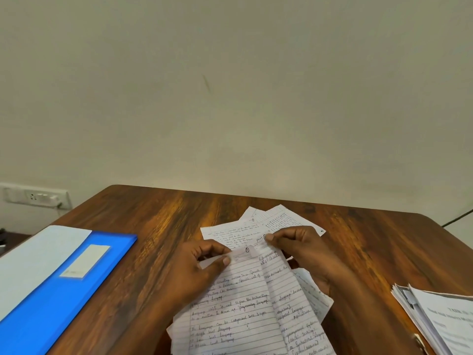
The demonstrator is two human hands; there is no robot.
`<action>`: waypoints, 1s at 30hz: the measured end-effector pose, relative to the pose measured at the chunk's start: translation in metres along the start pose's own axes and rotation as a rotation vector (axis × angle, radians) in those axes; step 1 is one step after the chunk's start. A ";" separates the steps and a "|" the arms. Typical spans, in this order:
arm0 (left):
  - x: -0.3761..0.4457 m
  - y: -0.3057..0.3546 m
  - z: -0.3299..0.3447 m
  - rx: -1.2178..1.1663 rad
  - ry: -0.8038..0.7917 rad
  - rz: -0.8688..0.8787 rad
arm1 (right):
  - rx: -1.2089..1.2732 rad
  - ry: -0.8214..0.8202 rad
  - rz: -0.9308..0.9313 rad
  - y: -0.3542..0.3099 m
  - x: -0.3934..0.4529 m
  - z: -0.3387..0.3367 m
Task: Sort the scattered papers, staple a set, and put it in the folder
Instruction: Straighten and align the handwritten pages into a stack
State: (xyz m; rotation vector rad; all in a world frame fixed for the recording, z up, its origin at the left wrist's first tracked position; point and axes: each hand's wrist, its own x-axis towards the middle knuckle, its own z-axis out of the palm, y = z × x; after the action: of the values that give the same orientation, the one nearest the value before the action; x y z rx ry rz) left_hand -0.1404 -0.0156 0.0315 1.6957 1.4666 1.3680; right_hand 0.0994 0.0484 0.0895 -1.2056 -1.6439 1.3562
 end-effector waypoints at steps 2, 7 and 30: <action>0.001 -0.001 0.002 -0.008 0.015 0.003 | 0.003 -0.004 0.008 0.000 0.000 0.002; 0.002 -0.004 0.004 -0.034 0.034 -0.005 | 0.028 -0.060 0.053 0.000 -0.002 0.003; 0.004 0.002 0.024 -0.151 0.235 -0.085 | 0.016 0.079 -0.062 0.000 -0.008 0.044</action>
State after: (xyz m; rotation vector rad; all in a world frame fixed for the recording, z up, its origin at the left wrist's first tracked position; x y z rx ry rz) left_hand -0.1183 -0.0071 0.0255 1.4016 1.4995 1.6310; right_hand 0.0618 0.0261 0.0804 -1.1748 -1.5993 1.2649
